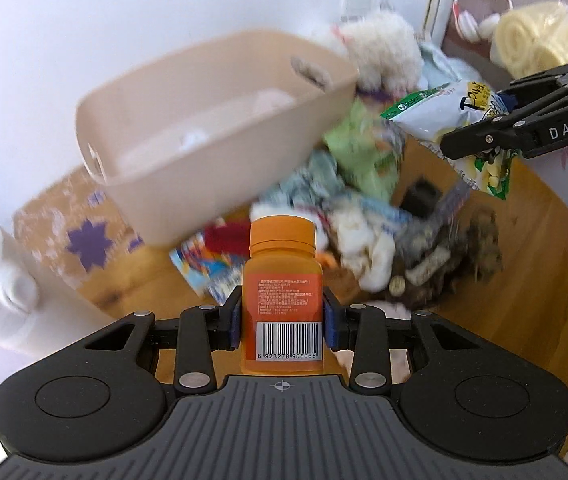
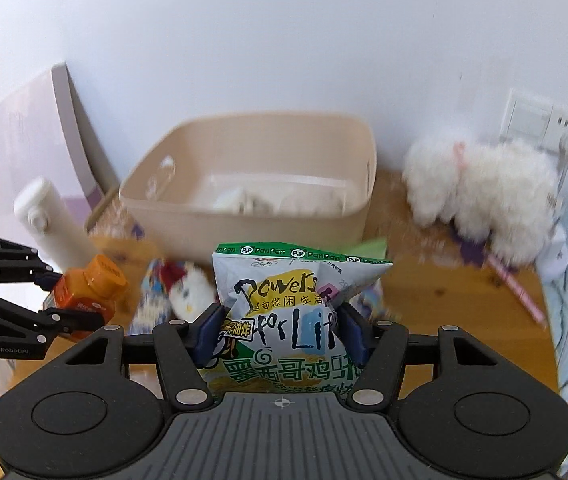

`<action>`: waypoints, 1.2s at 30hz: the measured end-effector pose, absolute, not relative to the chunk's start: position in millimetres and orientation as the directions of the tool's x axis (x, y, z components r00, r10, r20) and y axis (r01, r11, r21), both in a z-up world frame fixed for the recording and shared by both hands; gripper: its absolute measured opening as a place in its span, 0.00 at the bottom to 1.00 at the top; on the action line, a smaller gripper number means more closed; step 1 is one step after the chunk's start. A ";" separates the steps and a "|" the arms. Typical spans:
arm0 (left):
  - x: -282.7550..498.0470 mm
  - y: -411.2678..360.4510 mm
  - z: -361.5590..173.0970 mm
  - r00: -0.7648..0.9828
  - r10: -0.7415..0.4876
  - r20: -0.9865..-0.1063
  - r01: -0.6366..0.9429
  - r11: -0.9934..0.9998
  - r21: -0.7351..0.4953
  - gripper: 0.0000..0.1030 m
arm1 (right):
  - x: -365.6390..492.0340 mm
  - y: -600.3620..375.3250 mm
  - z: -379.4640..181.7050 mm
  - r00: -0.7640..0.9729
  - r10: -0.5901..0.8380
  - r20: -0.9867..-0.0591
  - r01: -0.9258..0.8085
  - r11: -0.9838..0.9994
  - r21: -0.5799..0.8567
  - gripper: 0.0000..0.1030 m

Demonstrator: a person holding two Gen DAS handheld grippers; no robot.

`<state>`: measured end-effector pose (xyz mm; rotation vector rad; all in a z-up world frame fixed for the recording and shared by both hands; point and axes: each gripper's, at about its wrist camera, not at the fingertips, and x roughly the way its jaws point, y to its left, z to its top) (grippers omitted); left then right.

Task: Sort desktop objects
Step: 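Carry the bottle and snack bag over the basket and release both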

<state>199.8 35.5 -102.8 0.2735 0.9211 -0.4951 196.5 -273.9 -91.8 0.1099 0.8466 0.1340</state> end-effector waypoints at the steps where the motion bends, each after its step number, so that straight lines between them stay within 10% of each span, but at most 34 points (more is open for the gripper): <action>1: 202.2 36.2 -97.9 0.515 -0.294 -0.805 0.515 0.857 0.017 0.37 | 198.7 -275.4 -86.2 0.666 0.161 -0.729 -0.075 0.986 0.149 0.57; 36: 347.0 31.3 -74.2 0.679 -0.077 -0.730 0.208 0.974 0.091 0.37 | 345.4 -275.8 -89.8 0.719 0.048 -0.694 -0.081 0.997 -0.014 0.57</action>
